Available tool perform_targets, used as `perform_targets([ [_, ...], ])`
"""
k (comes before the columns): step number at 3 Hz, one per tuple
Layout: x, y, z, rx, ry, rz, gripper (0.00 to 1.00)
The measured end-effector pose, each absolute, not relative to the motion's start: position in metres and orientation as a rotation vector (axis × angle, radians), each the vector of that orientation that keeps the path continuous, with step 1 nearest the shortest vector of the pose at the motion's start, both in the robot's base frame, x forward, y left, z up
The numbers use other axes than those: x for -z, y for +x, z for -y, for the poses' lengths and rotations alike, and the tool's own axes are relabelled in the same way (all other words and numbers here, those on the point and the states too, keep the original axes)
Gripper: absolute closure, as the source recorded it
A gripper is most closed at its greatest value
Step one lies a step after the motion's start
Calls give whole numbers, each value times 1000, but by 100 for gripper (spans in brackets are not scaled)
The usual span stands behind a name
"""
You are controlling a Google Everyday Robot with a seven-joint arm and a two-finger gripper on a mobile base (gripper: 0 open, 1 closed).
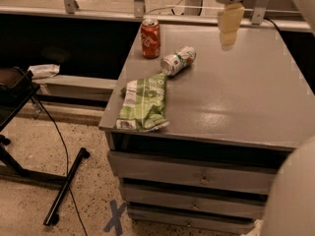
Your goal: Pick 7up can
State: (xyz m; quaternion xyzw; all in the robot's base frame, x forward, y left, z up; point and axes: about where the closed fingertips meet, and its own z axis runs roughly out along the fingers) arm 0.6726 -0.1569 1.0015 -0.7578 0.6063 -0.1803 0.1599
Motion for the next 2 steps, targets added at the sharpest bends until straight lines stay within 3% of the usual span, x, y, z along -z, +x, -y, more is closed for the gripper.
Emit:
perform_targets([
  [2, -924, 710, 79, 345, -2437, -1539, 0],
])
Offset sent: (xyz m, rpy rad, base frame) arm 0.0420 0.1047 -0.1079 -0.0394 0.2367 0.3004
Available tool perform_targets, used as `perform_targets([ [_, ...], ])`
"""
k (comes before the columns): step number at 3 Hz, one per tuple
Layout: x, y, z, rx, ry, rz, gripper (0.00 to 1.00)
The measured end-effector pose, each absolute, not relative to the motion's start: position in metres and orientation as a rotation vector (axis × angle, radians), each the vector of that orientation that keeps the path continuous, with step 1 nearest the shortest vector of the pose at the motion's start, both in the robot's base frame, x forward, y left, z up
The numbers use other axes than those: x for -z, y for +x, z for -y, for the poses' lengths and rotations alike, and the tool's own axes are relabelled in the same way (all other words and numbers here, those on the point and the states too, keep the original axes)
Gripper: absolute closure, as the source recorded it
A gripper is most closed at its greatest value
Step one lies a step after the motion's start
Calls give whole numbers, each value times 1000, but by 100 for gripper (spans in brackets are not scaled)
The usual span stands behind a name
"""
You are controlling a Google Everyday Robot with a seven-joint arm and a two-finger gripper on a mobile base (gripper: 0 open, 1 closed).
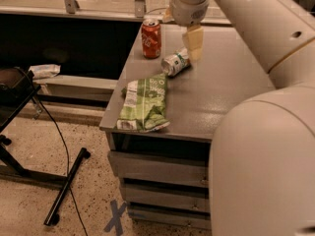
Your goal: Pick 7up can
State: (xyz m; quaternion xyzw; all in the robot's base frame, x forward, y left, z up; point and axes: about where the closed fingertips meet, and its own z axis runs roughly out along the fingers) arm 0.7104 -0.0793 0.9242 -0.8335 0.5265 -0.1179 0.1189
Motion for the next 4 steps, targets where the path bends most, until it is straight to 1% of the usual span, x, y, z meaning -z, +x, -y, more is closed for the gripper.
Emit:
perform_targets([
  [1, -887, 722, 59, 238, -2491, -1513, 0],
  [2, -869, 733, 51, 182, -2499, -1516, 0],
  [3, -853, 745, 59, 152, -2479, -1568, 18],
  [4, -851, 755, 81, 145, -2413, -1632, 49],
])
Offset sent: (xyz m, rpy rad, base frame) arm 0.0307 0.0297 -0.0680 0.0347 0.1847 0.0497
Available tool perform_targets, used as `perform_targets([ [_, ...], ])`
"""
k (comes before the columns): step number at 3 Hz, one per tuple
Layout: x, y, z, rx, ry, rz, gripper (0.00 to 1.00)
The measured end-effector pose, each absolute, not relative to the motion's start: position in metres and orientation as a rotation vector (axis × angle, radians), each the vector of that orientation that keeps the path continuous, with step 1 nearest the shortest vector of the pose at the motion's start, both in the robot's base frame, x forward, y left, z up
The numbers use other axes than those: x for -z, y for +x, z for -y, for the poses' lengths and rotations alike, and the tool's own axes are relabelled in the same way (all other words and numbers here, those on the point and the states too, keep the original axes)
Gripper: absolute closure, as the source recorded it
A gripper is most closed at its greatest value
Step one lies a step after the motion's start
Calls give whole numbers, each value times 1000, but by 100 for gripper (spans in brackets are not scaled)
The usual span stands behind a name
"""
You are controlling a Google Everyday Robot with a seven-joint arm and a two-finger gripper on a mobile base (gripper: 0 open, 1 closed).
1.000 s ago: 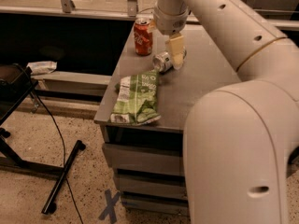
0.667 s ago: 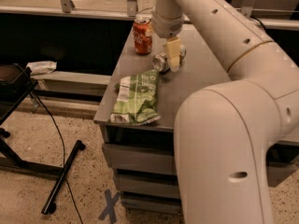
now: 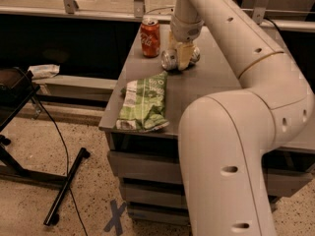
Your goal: Pick 7up can
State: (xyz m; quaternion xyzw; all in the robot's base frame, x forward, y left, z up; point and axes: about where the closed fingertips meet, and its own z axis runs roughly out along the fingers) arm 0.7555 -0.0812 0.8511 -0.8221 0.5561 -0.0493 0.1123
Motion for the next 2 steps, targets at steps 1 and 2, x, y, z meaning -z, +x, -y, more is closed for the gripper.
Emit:
perform_targets([
  [1, -870, 755, 106, 151, -2314, -1661, 71],
  [2, -931, 734, 144, 114, -2097, -1610, 96],
])
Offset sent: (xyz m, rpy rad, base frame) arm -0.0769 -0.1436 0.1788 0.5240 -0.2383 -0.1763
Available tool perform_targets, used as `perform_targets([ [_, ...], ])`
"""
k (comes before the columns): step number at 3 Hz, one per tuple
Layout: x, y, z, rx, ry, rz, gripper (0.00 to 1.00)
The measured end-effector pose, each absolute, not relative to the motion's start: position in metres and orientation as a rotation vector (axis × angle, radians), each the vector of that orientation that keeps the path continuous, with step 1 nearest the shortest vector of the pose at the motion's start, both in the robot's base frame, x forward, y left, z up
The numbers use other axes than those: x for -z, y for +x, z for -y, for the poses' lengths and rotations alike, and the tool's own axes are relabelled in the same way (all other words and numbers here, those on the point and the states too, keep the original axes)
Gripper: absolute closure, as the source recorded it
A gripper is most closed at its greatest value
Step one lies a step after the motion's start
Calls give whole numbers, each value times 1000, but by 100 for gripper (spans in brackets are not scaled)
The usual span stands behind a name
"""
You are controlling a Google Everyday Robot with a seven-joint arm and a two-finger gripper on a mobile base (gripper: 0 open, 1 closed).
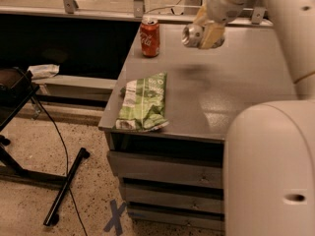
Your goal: Pick 7up can
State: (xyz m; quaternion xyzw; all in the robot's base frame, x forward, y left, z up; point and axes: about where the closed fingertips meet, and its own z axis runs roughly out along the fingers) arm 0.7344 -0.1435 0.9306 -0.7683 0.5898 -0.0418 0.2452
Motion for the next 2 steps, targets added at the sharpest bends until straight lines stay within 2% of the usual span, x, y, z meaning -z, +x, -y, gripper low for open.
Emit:
perform_targets([
  [1, -982, 696, 172, 21, -1926, -1504, 100],
  [2, -988, 683, 180, -40, -1870, -1476, 100],
])
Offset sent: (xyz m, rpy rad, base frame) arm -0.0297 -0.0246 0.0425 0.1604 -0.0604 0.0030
